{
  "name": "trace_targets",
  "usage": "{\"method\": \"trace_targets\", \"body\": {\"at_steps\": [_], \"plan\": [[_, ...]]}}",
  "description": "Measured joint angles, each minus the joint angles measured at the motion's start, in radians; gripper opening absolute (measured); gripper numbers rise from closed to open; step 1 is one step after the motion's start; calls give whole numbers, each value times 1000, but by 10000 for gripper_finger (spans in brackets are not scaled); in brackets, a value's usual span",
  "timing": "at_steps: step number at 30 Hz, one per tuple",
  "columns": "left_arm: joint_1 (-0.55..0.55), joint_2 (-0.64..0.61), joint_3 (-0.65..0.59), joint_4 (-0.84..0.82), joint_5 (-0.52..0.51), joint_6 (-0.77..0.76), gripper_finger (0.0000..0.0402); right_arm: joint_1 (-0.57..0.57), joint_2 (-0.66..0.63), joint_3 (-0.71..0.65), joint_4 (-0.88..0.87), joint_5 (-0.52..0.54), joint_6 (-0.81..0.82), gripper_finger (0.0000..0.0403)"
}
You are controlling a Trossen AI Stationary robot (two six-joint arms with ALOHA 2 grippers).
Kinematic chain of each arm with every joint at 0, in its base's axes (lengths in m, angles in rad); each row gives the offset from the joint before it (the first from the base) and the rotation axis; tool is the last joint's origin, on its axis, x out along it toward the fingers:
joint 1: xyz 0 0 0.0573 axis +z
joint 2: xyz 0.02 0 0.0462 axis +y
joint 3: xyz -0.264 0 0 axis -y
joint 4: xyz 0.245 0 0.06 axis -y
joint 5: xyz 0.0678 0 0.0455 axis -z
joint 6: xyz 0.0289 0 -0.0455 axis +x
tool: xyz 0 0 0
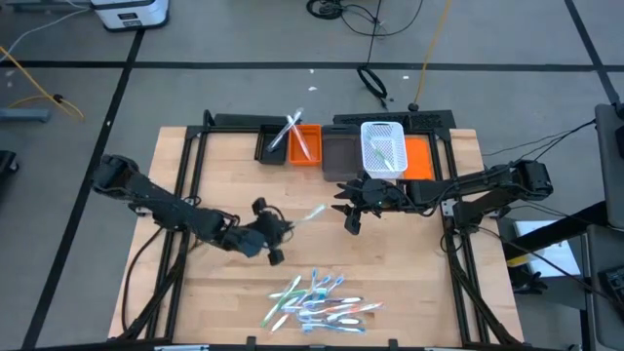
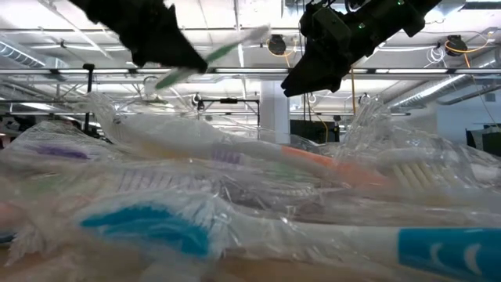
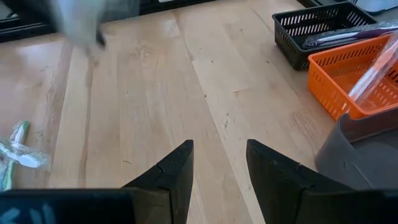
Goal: Pick & Place Toothbrushes
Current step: Put the green toothbrush into the white bin
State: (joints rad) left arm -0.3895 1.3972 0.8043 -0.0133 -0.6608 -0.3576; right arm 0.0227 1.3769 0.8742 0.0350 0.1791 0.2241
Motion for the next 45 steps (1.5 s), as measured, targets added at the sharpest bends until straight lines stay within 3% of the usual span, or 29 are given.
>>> {"method": "trace_targets", "body": {"at_steps": [7, 12, 17, 21, 28, 33, 41, 45], "plan": [[22, -37, 1, 130, -20, 146, 8, 15, 0, 0, 111, -19, -17, 139], [46, -37, 1, 194, -21, 179, 21, 34, 0, 0, 248, -52, -91, 139], [60, -37, 1, 288, 43, 235, 8, 39, 0, 0, 364, -53, -123, 139], [71, -37, 1, 350, 76, 258, 23, 39, 0, 0, 423, -57, -135, 139], [95, -36, 1, 364, 109, 271, 8, 39, 0, 0, 486, -180, -140, 139], [97, -36, 1, 387, 132, 262, 25, 38, 0, 0, 555, -180, -160, 139], [99, -36, 1, 386, 145, 268, 17, 38, 0, 1, 605, -181, -189, 138], [101, -36, 1, 385, 143, 259, 26, 38, 0, 1, 606, -181, -211, 111]]}}
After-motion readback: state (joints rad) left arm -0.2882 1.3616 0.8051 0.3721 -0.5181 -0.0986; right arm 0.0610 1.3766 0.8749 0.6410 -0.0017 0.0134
